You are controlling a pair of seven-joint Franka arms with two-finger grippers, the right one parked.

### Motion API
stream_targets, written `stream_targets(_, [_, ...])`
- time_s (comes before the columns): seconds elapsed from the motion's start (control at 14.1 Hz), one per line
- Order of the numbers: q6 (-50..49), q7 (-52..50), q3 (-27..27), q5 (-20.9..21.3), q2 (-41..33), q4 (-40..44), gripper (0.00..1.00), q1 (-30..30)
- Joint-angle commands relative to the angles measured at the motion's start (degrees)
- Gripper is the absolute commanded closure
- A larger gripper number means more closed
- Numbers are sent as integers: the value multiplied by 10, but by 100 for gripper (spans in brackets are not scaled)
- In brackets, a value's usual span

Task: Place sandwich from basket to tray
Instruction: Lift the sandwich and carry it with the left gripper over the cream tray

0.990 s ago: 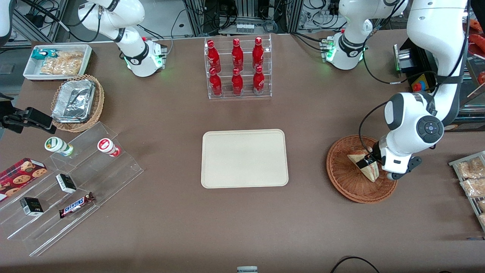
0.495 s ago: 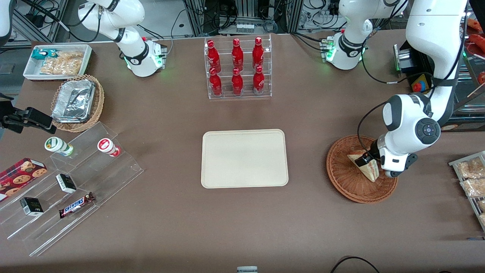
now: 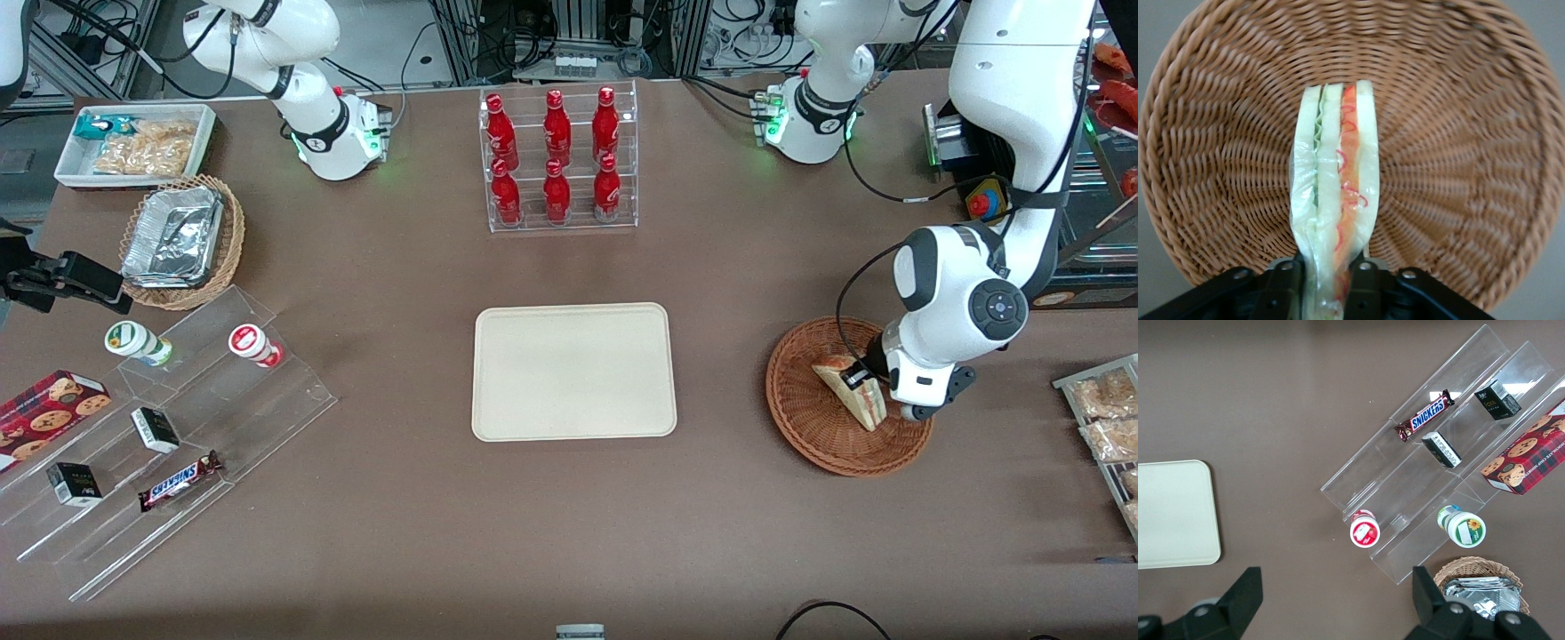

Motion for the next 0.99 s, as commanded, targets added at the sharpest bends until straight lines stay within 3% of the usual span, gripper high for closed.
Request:
stream_targets(0.0, [-52, 109, -4, 3, -20, 44, 94, -31])
stream_targets(0.21, [-147, 159, -5, -2, -1, 128, 93, -82])
stream_targets(0.49, [-176, 83, -5, -2, 52, 207, 94, -173])
stream_targets(0.92, [-202, -108, -5, -3, 178, 349, 94, -313])
